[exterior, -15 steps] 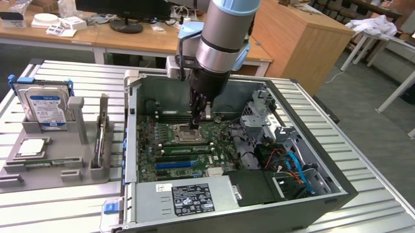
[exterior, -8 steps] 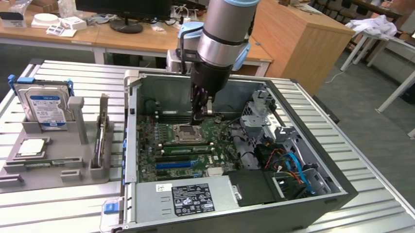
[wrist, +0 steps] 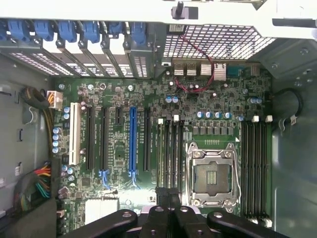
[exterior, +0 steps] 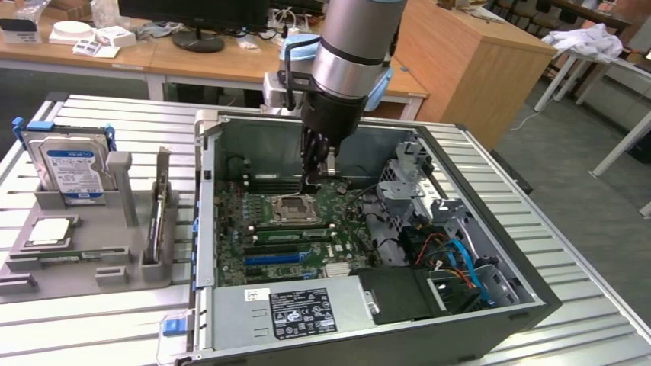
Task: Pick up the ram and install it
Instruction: 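Press down the ram until it locks into place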
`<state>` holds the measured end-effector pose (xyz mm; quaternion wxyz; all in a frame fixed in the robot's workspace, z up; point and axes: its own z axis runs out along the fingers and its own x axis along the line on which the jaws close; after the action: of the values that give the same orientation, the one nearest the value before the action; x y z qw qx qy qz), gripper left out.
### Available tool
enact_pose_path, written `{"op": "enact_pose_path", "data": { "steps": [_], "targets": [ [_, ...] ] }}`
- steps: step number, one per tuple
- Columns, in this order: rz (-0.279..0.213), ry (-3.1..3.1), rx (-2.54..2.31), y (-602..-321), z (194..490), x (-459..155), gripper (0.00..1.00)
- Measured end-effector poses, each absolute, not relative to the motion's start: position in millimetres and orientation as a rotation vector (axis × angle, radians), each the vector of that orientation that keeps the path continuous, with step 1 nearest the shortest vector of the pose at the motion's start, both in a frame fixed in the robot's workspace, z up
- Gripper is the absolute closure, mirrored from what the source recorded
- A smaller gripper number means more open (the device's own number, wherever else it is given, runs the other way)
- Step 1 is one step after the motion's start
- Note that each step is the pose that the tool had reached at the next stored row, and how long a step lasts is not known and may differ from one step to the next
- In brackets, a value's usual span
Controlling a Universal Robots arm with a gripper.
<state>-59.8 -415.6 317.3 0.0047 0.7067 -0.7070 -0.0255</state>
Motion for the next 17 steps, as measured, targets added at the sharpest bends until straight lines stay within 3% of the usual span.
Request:
{"op": "enact_pose_path", "data": {
  "steps": [17],
  "targets": [
    [-0.08, -2.215, 2.214, -415.7, 317.2, -50.1, 0.89]
  ]
}}
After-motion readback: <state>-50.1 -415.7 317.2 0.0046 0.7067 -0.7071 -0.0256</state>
